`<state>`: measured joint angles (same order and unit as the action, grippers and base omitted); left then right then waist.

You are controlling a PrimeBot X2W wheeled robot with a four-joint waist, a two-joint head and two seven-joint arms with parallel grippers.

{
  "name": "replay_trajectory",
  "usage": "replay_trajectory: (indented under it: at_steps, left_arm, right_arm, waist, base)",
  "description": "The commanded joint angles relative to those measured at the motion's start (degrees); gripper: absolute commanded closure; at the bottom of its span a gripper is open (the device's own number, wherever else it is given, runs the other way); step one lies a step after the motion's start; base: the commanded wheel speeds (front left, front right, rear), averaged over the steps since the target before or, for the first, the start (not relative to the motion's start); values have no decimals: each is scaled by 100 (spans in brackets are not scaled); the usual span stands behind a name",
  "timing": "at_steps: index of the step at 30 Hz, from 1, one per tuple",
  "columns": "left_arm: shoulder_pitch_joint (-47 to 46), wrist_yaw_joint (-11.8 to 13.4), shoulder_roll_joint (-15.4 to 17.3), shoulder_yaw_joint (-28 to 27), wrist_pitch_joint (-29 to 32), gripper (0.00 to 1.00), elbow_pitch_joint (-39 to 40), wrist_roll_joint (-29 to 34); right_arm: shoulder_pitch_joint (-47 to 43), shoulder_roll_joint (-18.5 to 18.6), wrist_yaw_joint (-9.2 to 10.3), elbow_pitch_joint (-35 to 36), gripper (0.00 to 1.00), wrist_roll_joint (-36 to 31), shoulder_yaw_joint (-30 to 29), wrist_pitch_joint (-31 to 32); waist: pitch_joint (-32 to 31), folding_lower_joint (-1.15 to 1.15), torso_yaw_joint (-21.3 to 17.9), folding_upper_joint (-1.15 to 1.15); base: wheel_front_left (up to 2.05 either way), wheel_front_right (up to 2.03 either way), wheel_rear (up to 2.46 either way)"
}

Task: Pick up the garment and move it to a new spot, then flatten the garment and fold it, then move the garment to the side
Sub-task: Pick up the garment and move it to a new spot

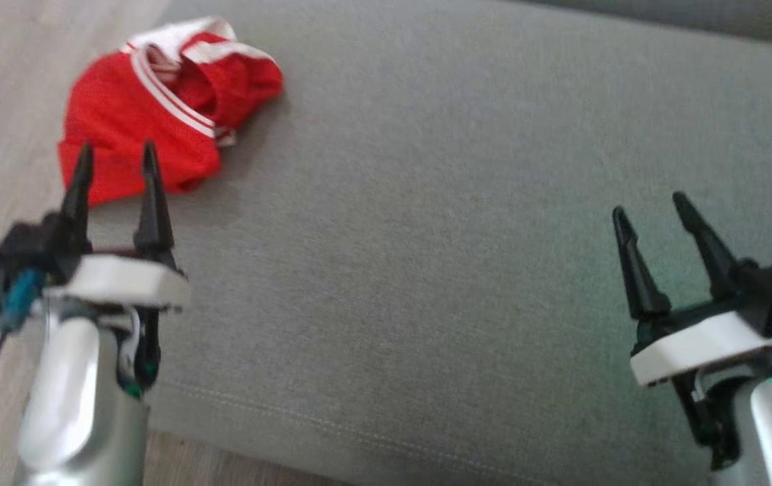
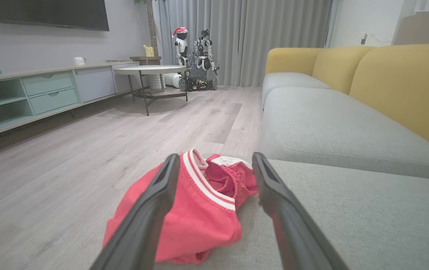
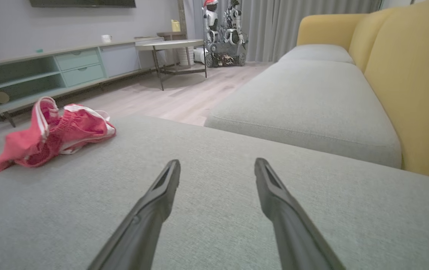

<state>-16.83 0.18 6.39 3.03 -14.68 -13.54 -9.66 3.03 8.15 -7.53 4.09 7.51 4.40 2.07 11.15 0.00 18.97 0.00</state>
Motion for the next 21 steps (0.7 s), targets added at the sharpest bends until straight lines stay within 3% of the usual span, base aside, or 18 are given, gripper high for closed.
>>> replay_trajectory:
  at_steps: [1, 13, 21]
  left_arm:
    - [-489, -32, 129, -249, -32, 0, -33, 30]
    - [-1953, -324, 577, -342, -31, 0, -2408, 177]
    - [-2491, -151, 862, -251, 94, 0, -3866, 352]
  right_arm:
    - [245, 155, 4, 310, 0, -36, 111, 72]
    - [605, 355, 4, 523, 0, 12, 234, 190]
    - [677, 318, 4, 438, 0, 57, 286, 132]
  waist:
    - [572, 0, -298, 0]
    - [1271, 0, -693, 0]
    - [1327, 0, -772, 0]
  base:
    - [0, 0, 0]
    - [0, 0, 0]
    - [0, 0, 0]
